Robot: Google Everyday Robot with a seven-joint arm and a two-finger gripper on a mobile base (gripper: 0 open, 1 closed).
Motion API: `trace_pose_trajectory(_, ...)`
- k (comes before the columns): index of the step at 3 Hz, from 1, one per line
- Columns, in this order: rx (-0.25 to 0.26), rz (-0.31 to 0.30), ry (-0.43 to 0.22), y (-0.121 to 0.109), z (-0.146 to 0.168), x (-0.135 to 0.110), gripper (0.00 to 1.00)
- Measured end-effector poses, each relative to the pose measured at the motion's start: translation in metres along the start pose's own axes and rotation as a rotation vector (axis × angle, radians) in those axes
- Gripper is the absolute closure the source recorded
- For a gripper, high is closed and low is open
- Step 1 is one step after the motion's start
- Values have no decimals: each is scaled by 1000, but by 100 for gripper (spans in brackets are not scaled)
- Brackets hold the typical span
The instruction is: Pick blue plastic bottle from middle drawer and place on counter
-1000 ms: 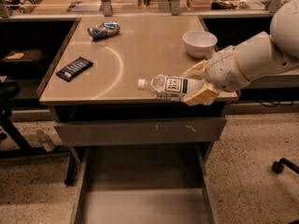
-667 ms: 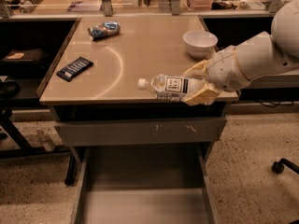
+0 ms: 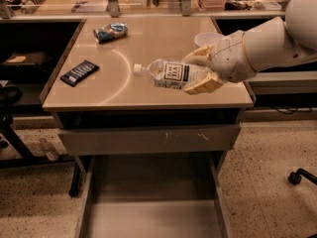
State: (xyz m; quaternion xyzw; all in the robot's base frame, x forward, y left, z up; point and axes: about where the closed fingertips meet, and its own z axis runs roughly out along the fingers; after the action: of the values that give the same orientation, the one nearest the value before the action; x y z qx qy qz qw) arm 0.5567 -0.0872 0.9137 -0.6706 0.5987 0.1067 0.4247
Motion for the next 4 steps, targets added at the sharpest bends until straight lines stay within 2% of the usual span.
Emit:
trace_pose_trajectory(1, -19, -40, -53, -20, 16, -22, 100)
trace_pose_trajectory(2, -71, -53, -90, -49, 45, -30, 100)
trace_pose_trajectory(3, -147, -43, -101, -82, 85, -28, 100)
trace_pose_trajectory(4, -185, -22, -96, -113, 111, -25, 100)
